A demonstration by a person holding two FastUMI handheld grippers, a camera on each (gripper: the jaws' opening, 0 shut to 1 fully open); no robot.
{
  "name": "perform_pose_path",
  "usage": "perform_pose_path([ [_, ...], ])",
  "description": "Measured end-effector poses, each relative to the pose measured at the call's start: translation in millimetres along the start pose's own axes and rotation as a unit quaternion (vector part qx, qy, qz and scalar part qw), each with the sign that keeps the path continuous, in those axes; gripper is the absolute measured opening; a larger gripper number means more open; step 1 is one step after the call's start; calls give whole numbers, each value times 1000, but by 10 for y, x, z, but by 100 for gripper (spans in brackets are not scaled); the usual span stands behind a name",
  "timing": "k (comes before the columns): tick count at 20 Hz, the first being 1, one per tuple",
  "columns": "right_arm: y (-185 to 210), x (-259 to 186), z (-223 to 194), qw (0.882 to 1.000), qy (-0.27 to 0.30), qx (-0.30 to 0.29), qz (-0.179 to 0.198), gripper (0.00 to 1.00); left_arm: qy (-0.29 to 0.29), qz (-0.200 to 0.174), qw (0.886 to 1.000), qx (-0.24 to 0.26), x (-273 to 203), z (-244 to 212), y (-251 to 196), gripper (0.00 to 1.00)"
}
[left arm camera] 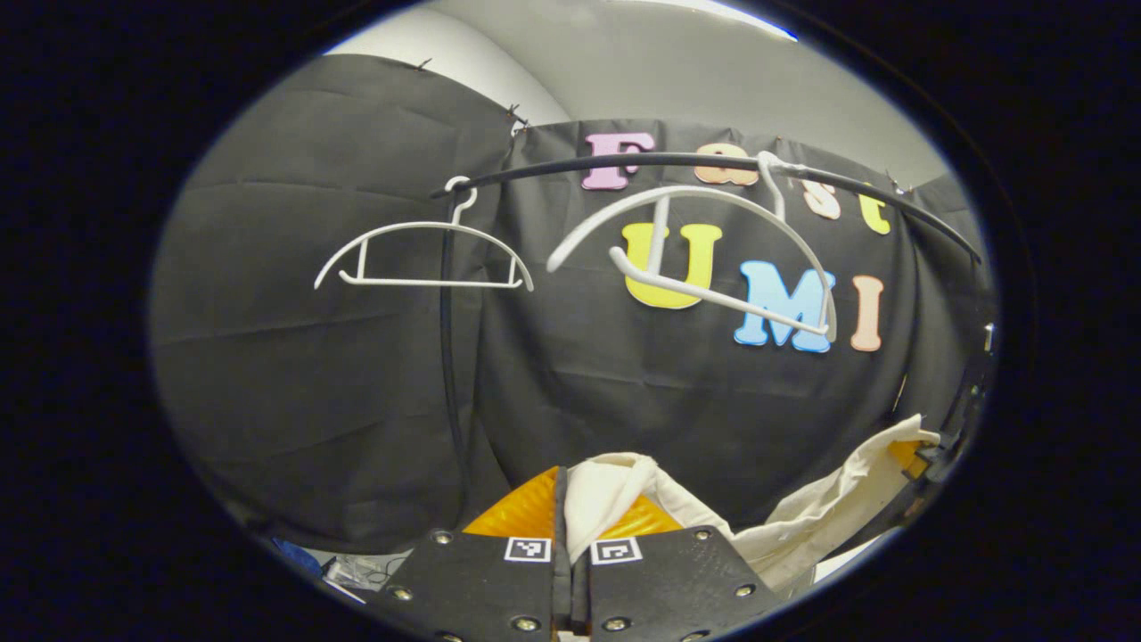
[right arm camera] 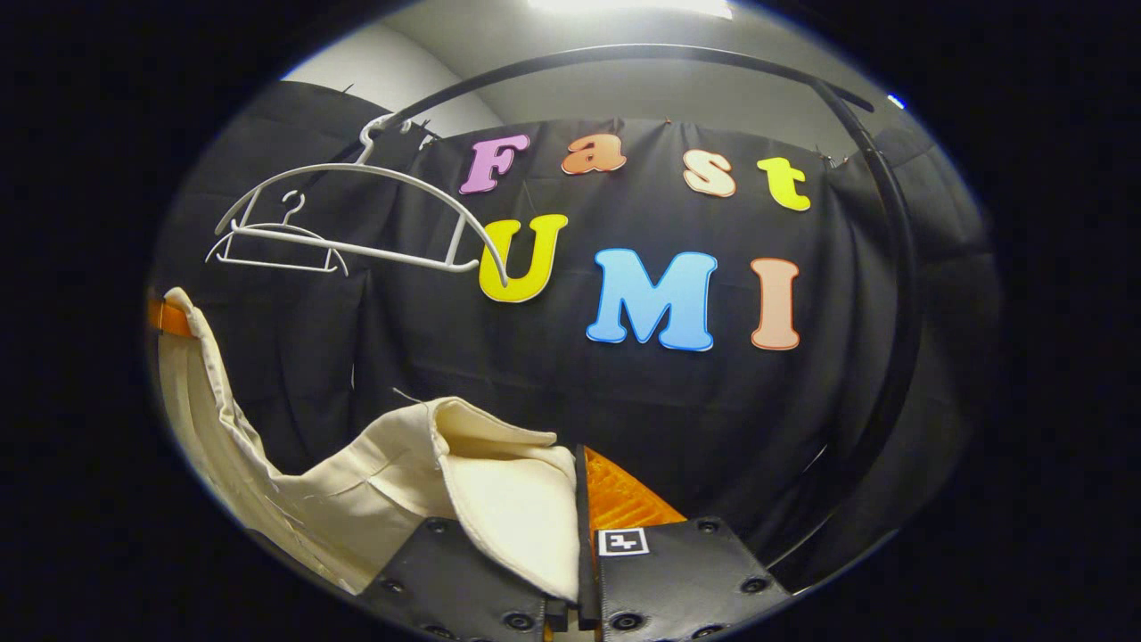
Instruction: Grasp the clothes on the hanger with both hands and then place them into the laundry hamper below.
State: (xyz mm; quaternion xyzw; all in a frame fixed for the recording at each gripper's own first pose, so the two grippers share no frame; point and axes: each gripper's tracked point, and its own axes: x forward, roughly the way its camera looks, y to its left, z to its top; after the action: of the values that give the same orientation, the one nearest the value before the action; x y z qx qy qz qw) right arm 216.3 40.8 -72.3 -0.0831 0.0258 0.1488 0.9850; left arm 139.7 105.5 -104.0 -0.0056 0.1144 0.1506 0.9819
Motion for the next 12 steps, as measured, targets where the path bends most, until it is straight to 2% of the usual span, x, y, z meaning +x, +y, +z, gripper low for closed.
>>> perform_pose_path([
  [5,-37,-301,-124,999,35,10,-31,9,10,-59,998,30,-107,-188,-237,1],
  [12,282,-768,-427,993,95,27,-72,9,61,-156,985,46,-63,-796,-379,2],
])
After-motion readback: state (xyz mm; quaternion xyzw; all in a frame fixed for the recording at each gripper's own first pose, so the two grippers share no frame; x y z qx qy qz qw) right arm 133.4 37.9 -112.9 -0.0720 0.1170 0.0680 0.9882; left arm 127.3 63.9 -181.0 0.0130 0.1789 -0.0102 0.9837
